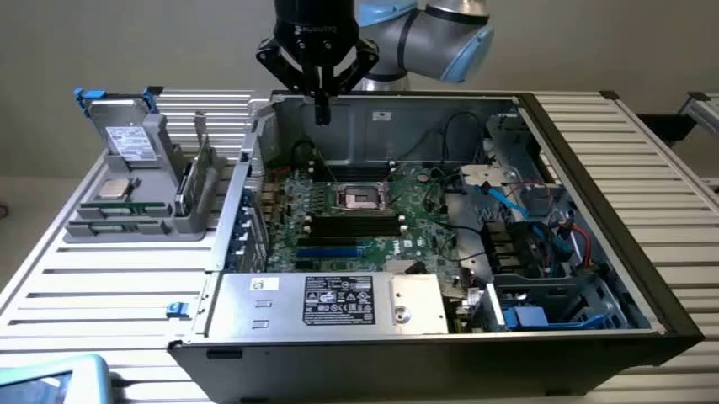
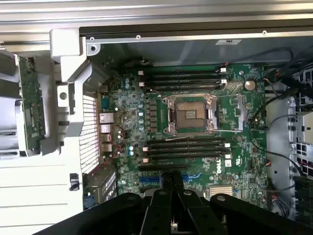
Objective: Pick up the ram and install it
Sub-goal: 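Reach for the ram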
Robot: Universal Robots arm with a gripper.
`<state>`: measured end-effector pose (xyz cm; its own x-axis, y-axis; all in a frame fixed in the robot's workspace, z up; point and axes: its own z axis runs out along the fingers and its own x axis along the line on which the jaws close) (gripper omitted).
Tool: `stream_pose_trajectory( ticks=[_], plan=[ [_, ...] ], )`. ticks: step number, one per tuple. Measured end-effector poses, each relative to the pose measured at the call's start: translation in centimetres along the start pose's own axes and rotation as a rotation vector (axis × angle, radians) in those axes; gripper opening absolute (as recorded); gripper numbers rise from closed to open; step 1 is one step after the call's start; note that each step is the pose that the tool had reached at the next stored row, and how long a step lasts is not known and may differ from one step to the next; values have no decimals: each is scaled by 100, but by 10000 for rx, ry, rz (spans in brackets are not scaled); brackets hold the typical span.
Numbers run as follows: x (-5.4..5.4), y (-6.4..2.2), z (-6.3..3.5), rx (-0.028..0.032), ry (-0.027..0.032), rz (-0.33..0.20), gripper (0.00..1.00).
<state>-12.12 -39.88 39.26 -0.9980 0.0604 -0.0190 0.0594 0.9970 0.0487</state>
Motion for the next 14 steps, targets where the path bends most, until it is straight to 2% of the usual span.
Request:
stream_pose_trajectory(
  ticks=[14],
  plan=[
    [4,0,0,-1,0,-4,11]
  ],
)
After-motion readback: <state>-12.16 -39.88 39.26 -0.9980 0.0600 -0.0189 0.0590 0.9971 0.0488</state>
